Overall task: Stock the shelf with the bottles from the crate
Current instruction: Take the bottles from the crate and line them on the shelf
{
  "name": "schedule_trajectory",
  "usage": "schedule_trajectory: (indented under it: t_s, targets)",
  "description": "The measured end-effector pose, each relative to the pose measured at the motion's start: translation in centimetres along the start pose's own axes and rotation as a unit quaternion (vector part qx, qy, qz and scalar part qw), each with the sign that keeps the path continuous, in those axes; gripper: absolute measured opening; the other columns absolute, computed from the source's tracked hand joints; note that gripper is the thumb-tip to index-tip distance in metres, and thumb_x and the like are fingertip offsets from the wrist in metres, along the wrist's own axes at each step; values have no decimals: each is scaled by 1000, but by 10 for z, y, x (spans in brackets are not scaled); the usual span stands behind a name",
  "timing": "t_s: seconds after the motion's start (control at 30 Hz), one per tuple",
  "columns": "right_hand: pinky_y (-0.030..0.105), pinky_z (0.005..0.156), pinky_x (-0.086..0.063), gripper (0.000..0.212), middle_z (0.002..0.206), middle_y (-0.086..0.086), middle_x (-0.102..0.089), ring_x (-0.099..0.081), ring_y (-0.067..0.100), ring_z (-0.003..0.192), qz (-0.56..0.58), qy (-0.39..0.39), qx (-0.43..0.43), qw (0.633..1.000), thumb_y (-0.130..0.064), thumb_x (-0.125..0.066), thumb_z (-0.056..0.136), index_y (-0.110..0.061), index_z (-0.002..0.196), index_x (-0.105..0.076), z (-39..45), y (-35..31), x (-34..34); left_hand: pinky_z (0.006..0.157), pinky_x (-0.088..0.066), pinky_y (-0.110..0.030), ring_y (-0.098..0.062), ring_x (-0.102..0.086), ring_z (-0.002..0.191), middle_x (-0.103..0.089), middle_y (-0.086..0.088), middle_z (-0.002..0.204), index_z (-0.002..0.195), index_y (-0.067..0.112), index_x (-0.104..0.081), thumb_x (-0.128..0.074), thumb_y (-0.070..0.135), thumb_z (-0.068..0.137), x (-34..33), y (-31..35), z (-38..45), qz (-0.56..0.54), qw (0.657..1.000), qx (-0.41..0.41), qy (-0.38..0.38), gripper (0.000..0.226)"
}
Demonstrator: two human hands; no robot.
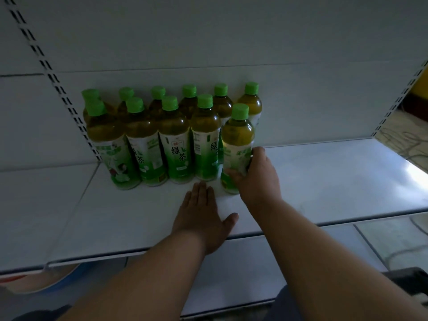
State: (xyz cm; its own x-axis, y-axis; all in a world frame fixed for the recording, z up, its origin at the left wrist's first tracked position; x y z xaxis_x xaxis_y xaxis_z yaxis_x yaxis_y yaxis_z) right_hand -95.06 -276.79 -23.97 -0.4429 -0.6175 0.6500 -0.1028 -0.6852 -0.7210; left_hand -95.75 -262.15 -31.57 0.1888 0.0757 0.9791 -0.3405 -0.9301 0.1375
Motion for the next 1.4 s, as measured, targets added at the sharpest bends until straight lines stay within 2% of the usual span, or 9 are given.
schedule_trajectory:
  t_s: [0.27, 0.47, 0.53, 0.6, 0.67, 0.73, 0.93, 1.2, 1.4]
  targets:
    - [42, 83, -51, 50, 117, 8, -63, -60, 30, 106, 0, 21, -25, 999, -30, -77, 82, -12, 119, -49, 40, -2, -18, 119, 11, -37, -22, 21, 148, 21, -13, 162, 154, 7, 14, -15, 74, 90, -1, -3, 0, -2, 1000, 1, -9, 97]
    - [42, 103, -42, 88, 139, 9, -49, -47, 27, 128, 0, 21, -18, 1000, -37, -81, 77, -13, 147, -32, 18, 1, -2, 119, 9, -38, -24, 19, 148, 19, -13, 162, 154, 7, 13, -18, 74, 91, 4, 2, 3, 5, 999, -2, -49, 97]
    - [40, 105, -39, 90, 142, 9, -46, -44, 27, 131, -49, 18, -9, 999, -41, -80, 78, -14, 148, -31, -10, 5, 15, 121, 2, -41, -26, 13, 150, 15, -14, 163, 155, 7, 9, -22, 75, 90, 12, 2, 3, 22, 997, -8, -77, 99]
    - [42, 106, -41, 89, 144, 8, -44, -43, 27, 132, -106, -4, -16, 994, -45, -77, 79, -18, 149, -29, -44, 8, 38, 119, -15, -43, -30, -7, 150, -4, -14, 165, 156, 10, -8, -32, 74, 90, 31, 5, -2, 36, 996, -24, -79, 95]
    - [43, 102, -43, 85, 143, 7, -44, -44, 26, 130, -144, -18, -38, 989, -48, -75, 81, -25, 148, -28, -76, 9, 70, 109, -33, -43, -32, -33, 139, -33, -11, 156, 150, 17, -31, -44, 67, 90, 55, 21, -13, 26, 996, -85, -23, 79]
    - [42, 98, -45, 83, 141, 6, -43, -46, 27, 128, -194, -15, -69, 979, -48, -74, 80, -28, 147, -27, -111, 10, 110, 102, -41, -44, -30, -44, 128, -49, -7, 143, 141, 23, -43, -53, 60, 89, 74, 54, -36, -22, 982, -185, 36, 64]
    - [45, 93, -49, 82, 133, 7, -48, -51, 29, 118, -327, -19, -214, 921, -52, -76, 71, -27, 139, -37, -220, 34, 229, 100, -43, -43, -24, -47, 122, -54, 1, 133, 135, 31, -49, -64, 64, 79, 84, 185, -126, -95, 912, -397, 33, 66]
    - [44, 90, -51, 69, 123, 6, -52, -55, 29, 109, -305, 33, -404, 862, -54, -76, 72, -28, 127, -44, -368, 134, 307, 98, -44, -47, -26, -46, 123, -48, 2, 137, 139, 34, -41, -58, 72, 78, -19, 315, -215, -4, 856, -515, -40, 74]
    - [43, 90, -51, 77, 133, 8, -49, -53, 30, 117, -222, 82, -505, 830, -56, -76, 75, -23, 135, -41, -455, 247, 296, 103, -37, -46, -25, -38, 131, -42, 0, 145, 145, 30, -34, -43, 72, 86, -150, 363, -244, 70, 828, -546, -103, 73]
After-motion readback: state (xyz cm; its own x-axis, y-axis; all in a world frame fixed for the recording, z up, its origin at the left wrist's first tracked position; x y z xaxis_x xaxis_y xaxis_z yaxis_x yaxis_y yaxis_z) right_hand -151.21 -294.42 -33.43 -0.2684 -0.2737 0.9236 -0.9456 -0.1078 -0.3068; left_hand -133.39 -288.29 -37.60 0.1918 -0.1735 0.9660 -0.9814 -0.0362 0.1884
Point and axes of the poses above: each hand's wrist, its own z-axis towards the middle knuckle, its own x-axis out of the back of the hand, y = z × x, the point moved 6 cm from there along z, towards the middle knuckle
